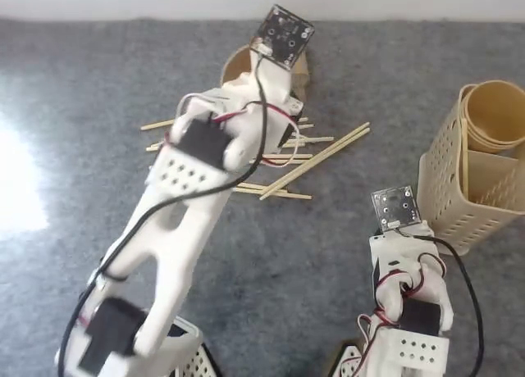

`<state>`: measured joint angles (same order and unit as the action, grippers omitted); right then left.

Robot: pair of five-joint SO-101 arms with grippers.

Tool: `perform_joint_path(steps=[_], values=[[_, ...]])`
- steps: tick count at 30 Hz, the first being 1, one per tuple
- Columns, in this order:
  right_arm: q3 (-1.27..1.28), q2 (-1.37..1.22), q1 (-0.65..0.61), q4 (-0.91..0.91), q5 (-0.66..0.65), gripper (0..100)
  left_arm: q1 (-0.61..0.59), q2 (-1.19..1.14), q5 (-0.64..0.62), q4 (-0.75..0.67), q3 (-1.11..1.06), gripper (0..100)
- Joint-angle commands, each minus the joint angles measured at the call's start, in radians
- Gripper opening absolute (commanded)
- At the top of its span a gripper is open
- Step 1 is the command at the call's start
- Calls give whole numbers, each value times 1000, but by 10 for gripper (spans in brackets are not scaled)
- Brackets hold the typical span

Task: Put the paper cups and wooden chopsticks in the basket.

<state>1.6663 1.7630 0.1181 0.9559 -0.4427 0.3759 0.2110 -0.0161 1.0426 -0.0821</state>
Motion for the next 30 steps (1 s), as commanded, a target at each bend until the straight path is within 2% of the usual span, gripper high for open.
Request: perform_joint_path(steps=[1, 7, 14, 18, 24, 27, 30], values=[[12, 5, 5, -42, 6, 72, 0, 176, 74, 68, 41, 13], [15, 5, 4, -45, 6, 72, 9, 301, 140, 252, 45, 13], [-12, 5, 5, -13, 5, 72, 157, 371, 181, 284, 108, 12], [-276, 5, 8, 107, -3, 72, 183, 371, 184, 351, 191, 12], [-738, -7, 28, 338, -83, 76, 183, 379, 187, 474, 214, 12], [-798, -8, 97, 358, -124, 78, 183, 381, 187, 483, 217, 12], [-807, -31, 186, 349, -195, 121, 189, 381, 183, 491, 251, 12]])
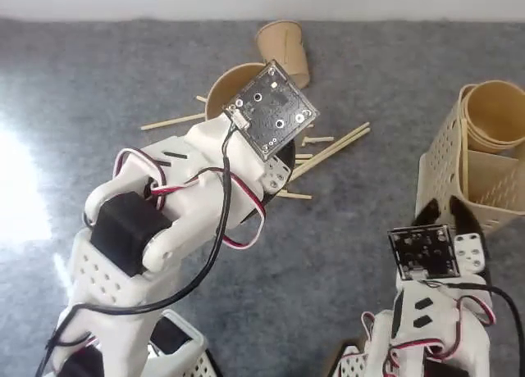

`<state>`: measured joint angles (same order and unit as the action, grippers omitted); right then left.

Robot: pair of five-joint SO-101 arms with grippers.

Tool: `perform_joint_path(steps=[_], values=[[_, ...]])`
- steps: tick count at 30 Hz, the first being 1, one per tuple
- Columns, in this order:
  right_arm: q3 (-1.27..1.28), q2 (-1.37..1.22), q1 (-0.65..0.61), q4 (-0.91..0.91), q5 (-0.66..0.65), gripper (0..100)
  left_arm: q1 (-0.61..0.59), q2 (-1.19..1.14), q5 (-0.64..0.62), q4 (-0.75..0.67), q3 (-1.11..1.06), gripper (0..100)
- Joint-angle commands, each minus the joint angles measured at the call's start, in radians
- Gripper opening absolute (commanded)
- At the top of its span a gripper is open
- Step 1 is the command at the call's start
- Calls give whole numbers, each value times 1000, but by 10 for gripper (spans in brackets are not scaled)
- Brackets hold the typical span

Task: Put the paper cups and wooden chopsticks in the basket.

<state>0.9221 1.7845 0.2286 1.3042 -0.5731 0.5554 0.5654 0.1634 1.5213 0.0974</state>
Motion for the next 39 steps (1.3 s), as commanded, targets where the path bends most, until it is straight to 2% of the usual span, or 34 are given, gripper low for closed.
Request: perform_joint_path(steps=[1, 4, 10, 19, 25, 33, 39], values=[[-78, -73, 111, -10, -78, 137, 9, 26, 3, 14, 87, 12], [-147, -179, 182, -64, -86, 149, 9, 26, 3, 55, 127, 12], [-393, -550, 151, -65, -51, 139, 6, 26, 3, 130, 130, 12], [-928, -1115, 36, 275, 193, 139, 5, 26, 3, 180, 130, 12], [-1208, -1377, -22, 498, 339, 139, 5, 26, 5, 180, 130, 12], [-1125, -1414, -10, 489, 374, 139, 5, 26, 6, 181, 128, 12], [-1109, -1423, 59, 475, 373, 139, 5, 26, 6, 181, 128, 12]])
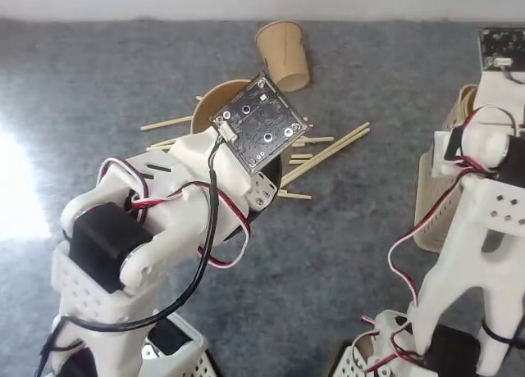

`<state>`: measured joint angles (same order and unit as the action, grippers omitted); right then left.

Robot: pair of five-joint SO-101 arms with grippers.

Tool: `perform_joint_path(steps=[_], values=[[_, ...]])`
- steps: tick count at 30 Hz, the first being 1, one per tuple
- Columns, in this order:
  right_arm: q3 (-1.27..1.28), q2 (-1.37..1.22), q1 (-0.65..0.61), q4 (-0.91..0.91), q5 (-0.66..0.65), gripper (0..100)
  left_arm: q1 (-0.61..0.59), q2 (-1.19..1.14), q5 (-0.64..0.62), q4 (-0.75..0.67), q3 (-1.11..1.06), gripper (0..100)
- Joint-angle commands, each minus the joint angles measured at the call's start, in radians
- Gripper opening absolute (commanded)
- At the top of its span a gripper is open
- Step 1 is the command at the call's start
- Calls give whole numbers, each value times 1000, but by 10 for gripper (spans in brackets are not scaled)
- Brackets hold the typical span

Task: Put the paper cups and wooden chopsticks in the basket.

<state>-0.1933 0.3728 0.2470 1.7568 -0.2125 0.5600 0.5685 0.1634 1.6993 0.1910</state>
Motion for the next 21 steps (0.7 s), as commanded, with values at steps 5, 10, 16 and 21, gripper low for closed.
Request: perform_joint_path(steps=[5, 10, 16, 21], values=[[100, -96, 64, 10, 14, 139, 0, 23, 5, 5, 35, 12], [149, -140, 61, -8, 23, 137, 0, 21, 3, 3, 35, 12], [146, -142, 61, -8, 6, 9, 0, 15, 5, -3, 35, 12], [149, -108, 28, 2, -106, 7, -2, 18, 9, -3, 35, 12]])
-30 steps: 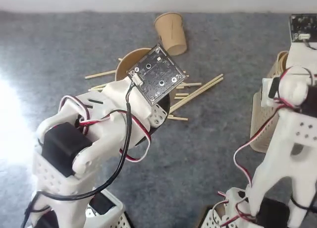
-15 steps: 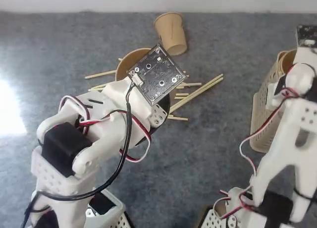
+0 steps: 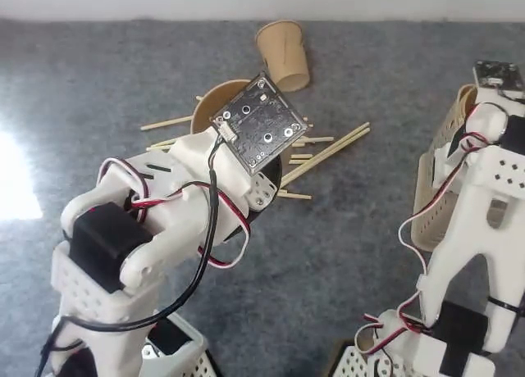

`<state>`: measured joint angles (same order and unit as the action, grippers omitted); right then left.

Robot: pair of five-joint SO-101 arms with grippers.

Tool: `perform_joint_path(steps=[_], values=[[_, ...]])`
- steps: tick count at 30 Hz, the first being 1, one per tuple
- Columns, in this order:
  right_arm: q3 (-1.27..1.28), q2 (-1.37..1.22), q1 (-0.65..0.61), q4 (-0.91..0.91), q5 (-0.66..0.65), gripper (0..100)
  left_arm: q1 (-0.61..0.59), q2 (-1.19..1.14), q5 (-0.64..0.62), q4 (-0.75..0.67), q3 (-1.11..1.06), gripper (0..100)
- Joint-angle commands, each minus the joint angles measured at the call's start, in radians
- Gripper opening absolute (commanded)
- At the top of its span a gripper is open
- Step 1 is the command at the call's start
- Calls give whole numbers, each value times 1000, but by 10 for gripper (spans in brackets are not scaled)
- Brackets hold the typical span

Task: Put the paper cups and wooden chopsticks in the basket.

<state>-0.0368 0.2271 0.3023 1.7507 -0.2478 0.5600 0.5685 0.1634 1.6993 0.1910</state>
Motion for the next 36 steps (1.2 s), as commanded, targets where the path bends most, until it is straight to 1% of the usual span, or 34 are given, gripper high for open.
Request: perform_joint_path(steps=[1, 3, 5, 8, 11, 15, 18, 20, 23, 25, 28, 32, 34, 36], values=[[-8, 54, -35, 28, -106, 6, -2, 23, 9, -5, 35, 12], [0, 91, -35, 48, -164, 6, -11, 25, 11, -5, 41, 12], [43, 133, 8, 48, -203, 6, -69, 49, 14, -6, 36, 12], [153, 180, 56, 47, -310, 6, -146, 80, 61, -37, 35, 12], [287, 242, 58, 47, -425, 6, -189, 101, 75, -66, 35, 12], [454, 386, -10, 45, -629, 6, -189, 103, 72, -74, 35, 12], [588, 555, -88, 45, -832, 6, -167, 95, 72, -69, 25, 12], [657, 684, -125, 44, -934, 6, -150, 104, 72, -69, -5, 12], [694, 843, -156, 33, -950, 6, -130, 118, 72, -80, -67, 12], [698, 883, -156, 18, -934, 6, -130, 124, 72, -109, -105, 12], [695, 839, -128, -15, -884, 6, -132, 140, 72, -150, -153, 12], [661, 746, -74, -97, -816, 6, -132, 169, 71, -166, -173, 12], [624, 717, -74, -104, -798, 6, -132, 180, 71, -180, -173, 12], [598, 704, -104, -102, -792, 6, -132, 183, 71, -190, -174, 12]])
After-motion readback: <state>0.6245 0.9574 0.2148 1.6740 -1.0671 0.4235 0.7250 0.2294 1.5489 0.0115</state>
